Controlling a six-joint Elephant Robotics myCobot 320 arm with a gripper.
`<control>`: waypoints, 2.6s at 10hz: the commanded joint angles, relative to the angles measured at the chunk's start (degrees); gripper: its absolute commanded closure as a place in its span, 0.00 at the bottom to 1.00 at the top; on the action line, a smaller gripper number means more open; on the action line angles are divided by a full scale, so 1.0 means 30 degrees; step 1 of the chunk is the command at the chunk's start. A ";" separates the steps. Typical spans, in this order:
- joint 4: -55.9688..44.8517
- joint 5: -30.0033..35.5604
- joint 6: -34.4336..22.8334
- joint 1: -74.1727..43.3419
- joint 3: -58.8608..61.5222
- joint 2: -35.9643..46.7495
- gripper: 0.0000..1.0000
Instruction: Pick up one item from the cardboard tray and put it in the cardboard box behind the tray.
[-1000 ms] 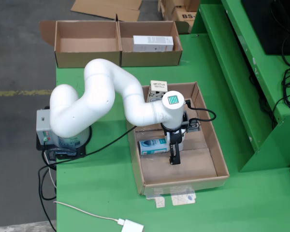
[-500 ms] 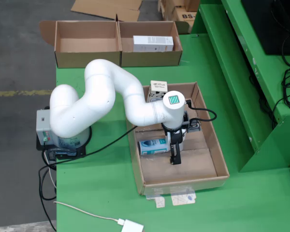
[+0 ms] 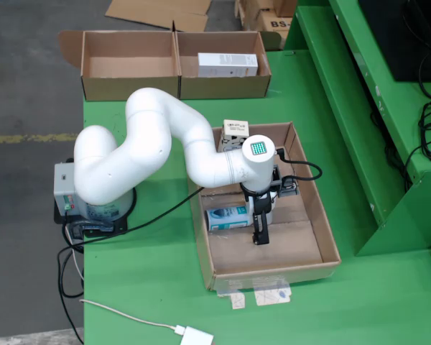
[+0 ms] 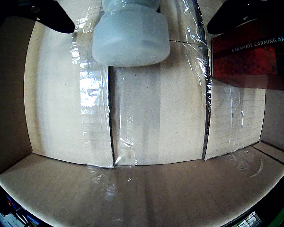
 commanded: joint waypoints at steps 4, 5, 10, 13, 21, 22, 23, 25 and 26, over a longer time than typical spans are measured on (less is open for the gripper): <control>0.0175 -0.0085 -0.0025 -0.0048 0.0566 0.0416 0.20; 0.0175 -0.0085 -0.0025 -0.0048 0.0566 0.0416 0.30; 0.0175 -0.0085 -0.0025 -0.0048 0.0566 0.0416 0.80; 0.0175 -0.0085 -0.0025 -0.0048 0.0566 0.0416 1.00; 0.0175 -0.0085 -0.0025 -0.0048 0.0566 0.0416 1.00; 0.0175 -0.0085 -0.0025 -0.0048 0.0566 0.0416 1.00; 0.0175 -0.0085 -0.0025 -0.0048 0.0566 0.0416 1.00; 0.0175 -0.0085 -0.0025 -0.0048 0.0566 0.0416 1.00; 0.0175 -0.0085 -0.0025 -0.0048 0.0566 0.0416 1.00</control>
